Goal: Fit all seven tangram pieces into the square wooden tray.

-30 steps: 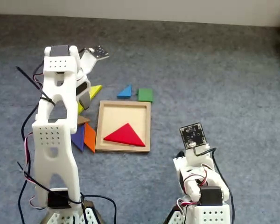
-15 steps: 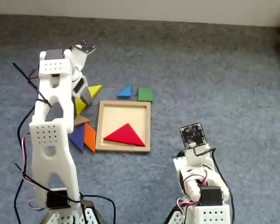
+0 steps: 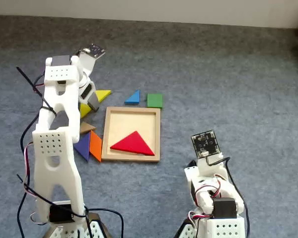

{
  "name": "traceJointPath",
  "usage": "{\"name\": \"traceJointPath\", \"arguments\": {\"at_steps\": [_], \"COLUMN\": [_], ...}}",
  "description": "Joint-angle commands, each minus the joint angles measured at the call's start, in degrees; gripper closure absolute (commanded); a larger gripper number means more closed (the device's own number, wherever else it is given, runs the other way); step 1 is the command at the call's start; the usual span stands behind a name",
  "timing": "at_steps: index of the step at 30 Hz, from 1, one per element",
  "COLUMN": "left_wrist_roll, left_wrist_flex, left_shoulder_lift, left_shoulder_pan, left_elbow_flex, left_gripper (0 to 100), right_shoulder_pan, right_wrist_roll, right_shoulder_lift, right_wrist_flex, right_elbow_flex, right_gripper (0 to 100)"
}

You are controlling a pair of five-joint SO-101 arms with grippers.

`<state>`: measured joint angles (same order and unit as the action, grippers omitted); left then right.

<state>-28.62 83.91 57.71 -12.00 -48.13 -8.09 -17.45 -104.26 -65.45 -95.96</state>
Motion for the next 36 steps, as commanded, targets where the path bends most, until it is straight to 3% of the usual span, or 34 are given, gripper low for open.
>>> {"name": "traceJointPath", "arguments": {"at_steps": [1, 12, 20, 26, 36], "left_wrist_roll": [2.11, 3.08, 4.84, 4.66, 2.73], "left_wrist_flex": [-2.55, -2.99, 5.19, 5.01, -1.85], "left_shoulder_lift": [-4.0, -6.02, -5.49, -5.05, 5.76], "left_shoulder_pan": [0.04, -0.22, -0.48, -0.84, -1.54], "left_elbow_flex": [-0.57, -2.59, -14.11, -14.2, -14.55], "left_gripper": [73, 72, 72, 72, 72], "right_shoulder_pan": [0.84, 0.84, 0.84, 0.84, 0.84], "right_wrist_roll": [0.35, 0.35, -2.37, -4.31, -4.4], "right_shoulder_lift": [-0.92, -0.92, -0.92, -0.92, -0.92], "right_wrist_flex": [1.19, 1.19, 1.19, 1.19, 1.19], "right_elbow_flex": [-6.64, -6.64, -6.64, -6.64, -6.64], "right_gripper": [92.2, 92.2, 92.2, 92.2, 92.2]}}
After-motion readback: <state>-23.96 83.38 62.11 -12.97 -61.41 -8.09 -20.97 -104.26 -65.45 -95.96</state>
